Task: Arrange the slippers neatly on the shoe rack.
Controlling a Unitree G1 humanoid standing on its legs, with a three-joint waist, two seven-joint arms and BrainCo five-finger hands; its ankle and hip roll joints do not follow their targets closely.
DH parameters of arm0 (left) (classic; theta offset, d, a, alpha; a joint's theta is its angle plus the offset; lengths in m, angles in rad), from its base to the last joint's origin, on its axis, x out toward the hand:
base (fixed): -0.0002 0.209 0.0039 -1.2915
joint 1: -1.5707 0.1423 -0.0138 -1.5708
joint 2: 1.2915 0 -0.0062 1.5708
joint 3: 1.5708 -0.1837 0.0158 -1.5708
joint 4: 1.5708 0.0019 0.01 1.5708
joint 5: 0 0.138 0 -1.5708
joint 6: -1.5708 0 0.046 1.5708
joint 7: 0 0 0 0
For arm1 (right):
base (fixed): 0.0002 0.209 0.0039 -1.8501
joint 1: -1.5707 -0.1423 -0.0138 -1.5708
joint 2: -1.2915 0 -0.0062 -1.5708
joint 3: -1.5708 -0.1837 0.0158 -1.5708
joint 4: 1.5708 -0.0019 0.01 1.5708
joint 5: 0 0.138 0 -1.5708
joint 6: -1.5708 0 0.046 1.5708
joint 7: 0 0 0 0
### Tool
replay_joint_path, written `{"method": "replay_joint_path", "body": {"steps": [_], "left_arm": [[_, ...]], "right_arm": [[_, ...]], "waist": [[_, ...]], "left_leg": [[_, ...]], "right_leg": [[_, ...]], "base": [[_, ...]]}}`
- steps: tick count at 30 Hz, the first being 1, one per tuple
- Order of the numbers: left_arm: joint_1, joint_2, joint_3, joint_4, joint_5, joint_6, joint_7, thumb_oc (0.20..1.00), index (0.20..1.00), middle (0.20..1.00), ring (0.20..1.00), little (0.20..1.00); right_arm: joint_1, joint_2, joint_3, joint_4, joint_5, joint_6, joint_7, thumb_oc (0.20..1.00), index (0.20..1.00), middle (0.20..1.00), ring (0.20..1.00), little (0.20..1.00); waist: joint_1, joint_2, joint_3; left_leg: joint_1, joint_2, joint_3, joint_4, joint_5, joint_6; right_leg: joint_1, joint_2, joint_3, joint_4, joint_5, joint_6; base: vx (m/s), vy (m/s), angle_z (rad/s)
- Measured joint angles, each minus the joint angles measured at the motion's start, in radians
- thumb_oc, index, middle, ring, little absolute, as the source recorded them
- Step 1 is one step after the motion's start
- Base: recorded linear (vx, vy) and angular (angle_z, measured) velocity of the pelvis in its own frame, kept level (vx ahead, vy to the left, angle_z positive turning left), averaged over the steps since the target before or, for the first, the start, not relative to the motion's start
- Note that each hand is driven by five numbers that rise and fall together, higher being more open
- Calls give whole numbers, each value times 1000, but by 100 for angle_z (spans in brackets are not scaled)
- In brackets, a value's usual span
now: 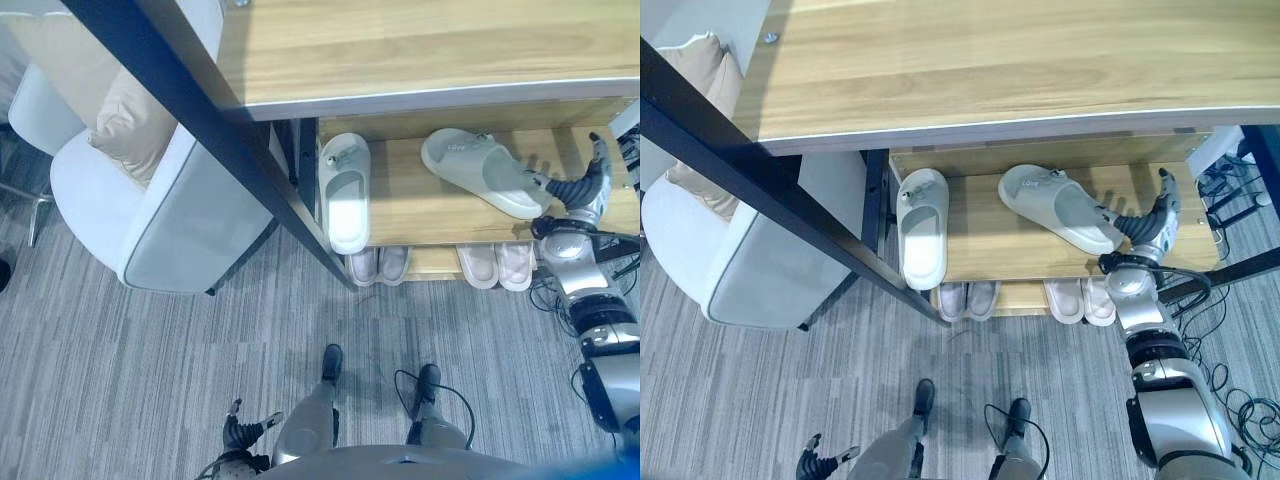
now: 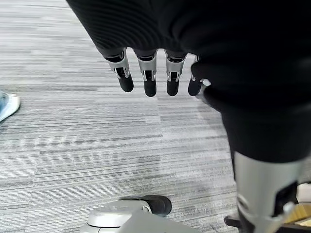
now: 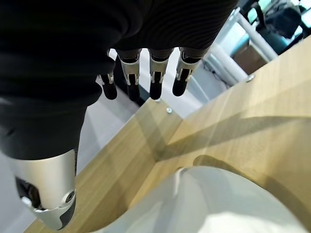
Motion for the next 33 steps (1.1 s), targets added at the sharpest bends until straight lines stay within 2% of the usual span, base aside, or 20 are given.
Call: {"method": "replay_joint_path", "body": {"steps": [6,10,14,17,19,22,29,33], "left_arm": [[-30,24,-25,2,0,-8,1,1000,1000,1000,1000,1000],[-34,39,-25,2,-1,-16,2,1000,1000,1000,1000,1000],[-39,52,-23,2,-4,-20,2,1000,1000,1000,1000,1000],[-42,54,-20,2,-8,-21,1,1000,1000,1000,1000,1000],[-43,54,-20,2,-19,-21,1,1000,1000,1000,1000,1000],[-43,58,-15,3,-35,-21,1,1000,1000,1000,1000,1000],[-43,63,-6,5,-36,-20,0,1000,1000,1000,1000,1000],[-43,64,3,12,-35,-18,0,1000,1000,1000,1000,1000]], "right_arm": [[-112,-27,89,123,8,2,2,1000,1000,1000,1000,1000],[-148,-25,135,107,8,3,5,1000,1000,1000,1000,1000],[-167,-19,152,116,10,7,12,1000,1000,1000,1000,1000],[-177,-15,171,149,30,10,18,1000,1000,1000,1000,1000],[-177,-15,186,149,30,10,33,200,200,200,200,200],[-177,-10,217,158,29,10,66,200,200,200,200,200],[-167,60,215,163,26,10,83,200,200,200,200,200],[-65,94,168,117,25,4,70,200,200,200,200,200]], "waist": [[23,-31,32],[48,-63,51],[52,-94,67],[54,-103,70],[61,-106,68],[69,-121,64],[68,-141,50],[69,-149,12]], "left_leg": [[-46,-3,-33,9,6,-2],[-66,-4,-40,11,10,-2],[-69,-4,-52,13,11,-4],[-76,-3,-65,23,12,-6],[-76,-3,-65,25,14,-8],[-70,0,-66,26,15,-11],[-69,-2,-65,40,16,-11],[-67,-5,-64,42,16,-11]], "right_leg": [[-23,-1,-34,0,0,0],[-36,-1,-42,0,1,-1],[-33,-1,-57,0,1,-1],[-27,2,-69,0,1,-2],[-26,5,-69,0,4,-5],[-20,9,-70,0,5,-6],[-14,8,-68,0,11,-10],[-11,4,-67,0,12,-9]], "base": [[-9,8,14],[1,-11,9],[7,-12,7],[6,-11,9],[0,0,0],[0,0,0],[-5,3,0],[-9,8,0]]}}
